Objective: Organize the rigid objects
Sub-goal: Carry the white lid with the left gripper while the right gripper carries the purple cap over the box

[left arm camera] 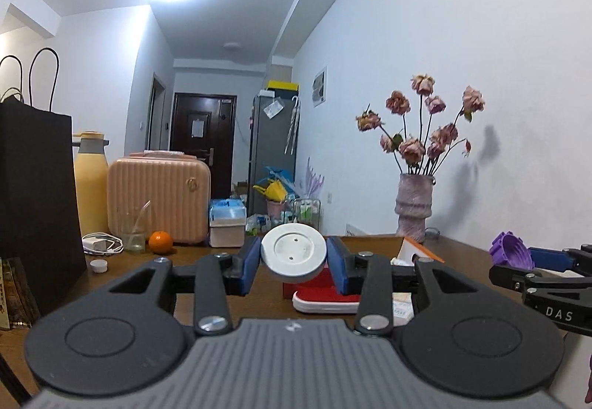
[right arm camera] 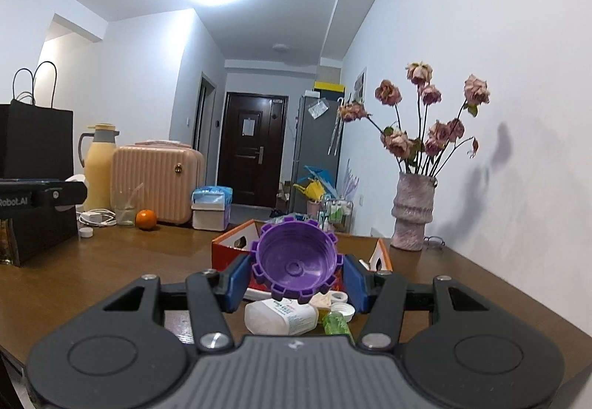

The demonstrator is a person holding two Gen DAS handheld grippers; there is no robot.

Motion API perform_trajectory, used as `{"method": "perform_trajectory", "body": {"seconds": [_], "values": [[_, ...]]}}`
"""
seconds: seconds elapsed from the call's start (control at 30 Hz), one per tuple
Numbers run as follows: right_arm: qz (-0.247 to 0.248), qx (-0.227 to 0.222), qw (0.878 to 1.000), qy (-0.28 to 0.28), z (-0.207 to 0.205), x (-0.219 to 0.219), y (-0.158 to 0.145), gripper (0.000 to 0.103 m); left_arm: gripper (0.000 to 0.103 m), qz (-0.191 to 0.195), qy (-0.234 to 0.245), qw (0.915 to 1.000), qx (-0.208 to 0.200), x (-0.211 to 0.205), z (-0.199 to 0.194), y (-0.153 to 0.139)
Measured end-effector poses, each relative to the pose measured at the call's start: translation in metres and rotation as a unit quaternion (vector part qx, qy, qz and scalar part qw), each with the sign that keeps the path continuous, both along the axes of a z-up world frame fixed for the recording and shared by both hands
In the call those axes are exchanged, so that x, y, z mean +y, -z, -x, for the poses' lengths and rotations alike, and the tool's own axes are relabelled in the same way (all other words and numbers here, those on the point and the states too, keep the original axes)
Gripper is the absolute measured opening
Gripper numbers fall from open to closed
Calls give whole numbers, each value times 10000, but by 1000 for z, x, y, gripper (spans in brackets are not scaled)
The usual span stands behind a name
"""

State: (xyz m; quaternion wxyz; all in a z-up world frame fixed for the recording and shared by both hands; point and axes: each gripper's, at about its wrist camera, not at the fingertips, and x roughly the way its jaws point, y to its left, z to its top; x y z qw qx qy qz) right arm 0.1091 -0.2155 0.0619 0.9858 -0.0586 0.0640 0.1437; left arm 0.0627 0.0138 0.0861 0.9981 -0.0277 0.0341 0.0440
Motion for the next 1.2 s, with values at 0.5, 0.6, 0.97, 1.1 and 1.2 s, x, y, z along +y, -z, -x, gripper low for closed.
{"method": "perform_trajectory", "body": {"seconds": [0.5, 0.6, 0.97, 1.1, 1.2], "values": [[-33, 136, 9999, -5, -10, -2, 10, 53, 40, -90, 112, 9996, 241, -2, -14, 6], [-47, 221, 9997, 61, -21, -5, 14, 53, 40, -104, 205, 9992, 334, -4, -26, 8], [-197, 612, 9979, 93, -101, -27, 18, 53, 40, -139, 917, 9916, 902, -14, -131, 11], [-196, 779, 9968, 39, -152, -32, 10, 53, 40, -245, 961, 9903, 970, -13, -189, 6], [-103, 808, 9966, -108, -191, -29, 3, 53, 40, -286, 1022, 9878, 1138, -9, -245, 3]]}}
